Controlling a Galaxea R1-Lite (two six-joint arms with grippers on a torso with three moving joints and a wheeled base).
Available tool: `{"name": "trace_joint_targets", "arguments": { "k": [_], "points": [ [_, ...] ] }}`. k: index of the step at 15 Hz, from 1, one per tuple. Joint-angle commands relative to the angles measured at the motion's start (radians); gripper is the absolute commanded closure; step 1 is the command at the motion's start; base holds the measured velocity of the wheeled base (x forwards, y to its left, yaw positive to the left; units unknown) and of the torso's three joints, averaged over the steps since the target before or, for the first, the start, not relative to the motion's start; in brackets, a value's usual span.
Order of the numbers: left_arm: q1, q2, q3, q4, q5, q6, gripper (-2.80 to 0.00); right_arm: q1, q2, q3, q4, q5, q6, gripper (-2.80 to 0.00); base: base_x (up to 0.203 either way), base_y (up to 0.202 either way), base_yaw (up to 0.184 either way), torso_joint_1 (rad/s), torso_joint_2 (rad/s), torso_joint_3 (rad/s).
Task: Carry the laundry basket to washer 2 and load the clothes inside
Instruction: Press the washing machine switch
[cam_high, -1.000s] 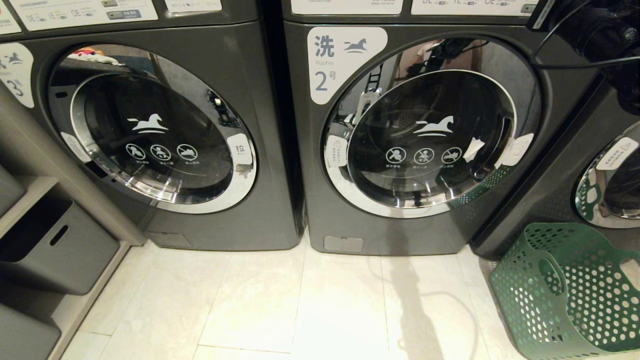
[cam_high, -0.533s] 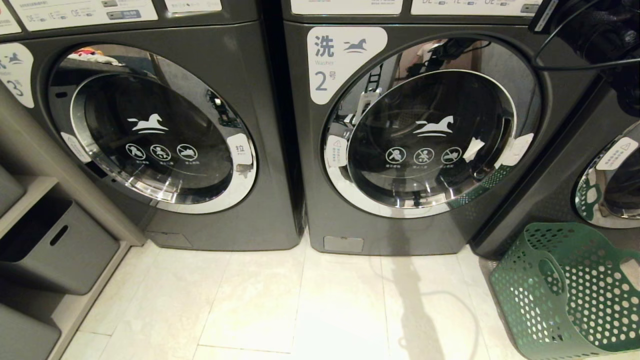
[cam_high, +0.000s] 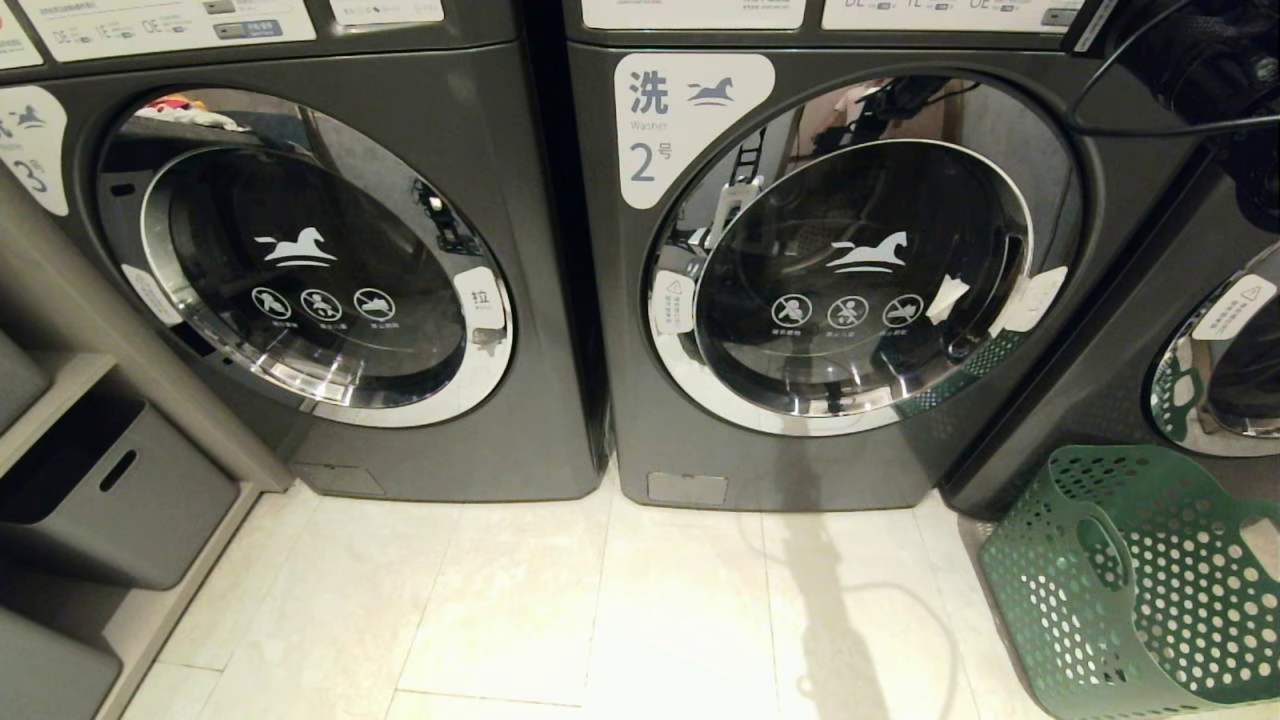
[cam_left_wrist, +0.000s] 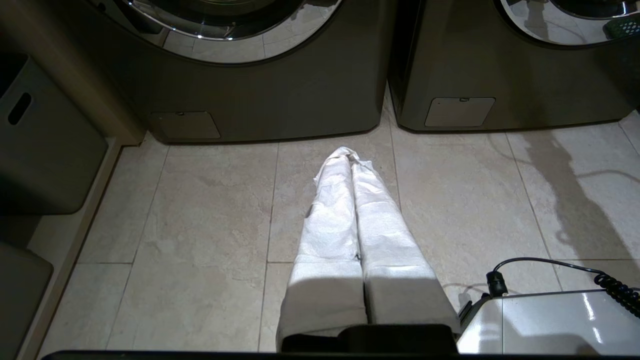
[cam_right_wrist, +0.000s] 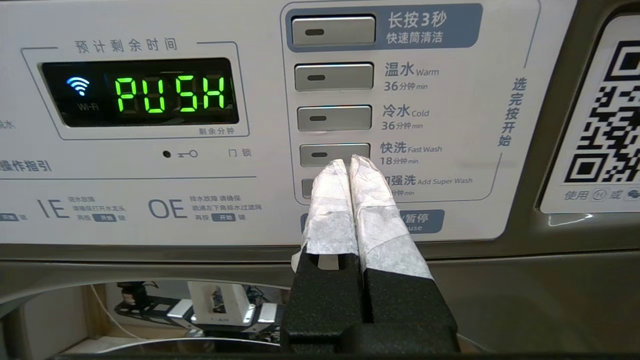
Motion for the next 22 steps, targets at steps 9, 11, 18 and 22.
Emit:
{"name": "trace_joint_targets", "arguments": {
  "k": [9, 11, 18, 22],
  "points": [
    [-0.001, 0.000, -0.001, 0.000, 0.000, -0.001, 0.00, 0.007, 0.000, 0.000, -0.004, 0.030, 0.013, 0.00, 0.000, 0.000, 0.000, 0.000, 0.00, 0.000],
    [0.001, 0.000, -0.001, 0.000, 0.000, -0.001, 0.00, 0.003, 0.000, 0.002, -0.004, 0.028, 0.014, 0.00, 0.000, 0.000, 0.000, 0.000, 0.00, 0.000],
    [0.001, 0.000, 0.000, 0.000, -0.001, 0.002, 0.00, -0.003, 0.019, 0.000, -0.004, 0.027, 0.014, 0.00, 0.000, 0.000, 0.000, 0.000, 0.00, 0.000],
    [0.000, 0.000, 0.000, 0.000, -0.003, 0.005, 0.00, -0.003, 0.014, 0.002, -0.004, 0.026, 0.016, 0.00, 0.000, 0.000, 0.000, 0.000, 0.00, 0.000]
  ]
}}
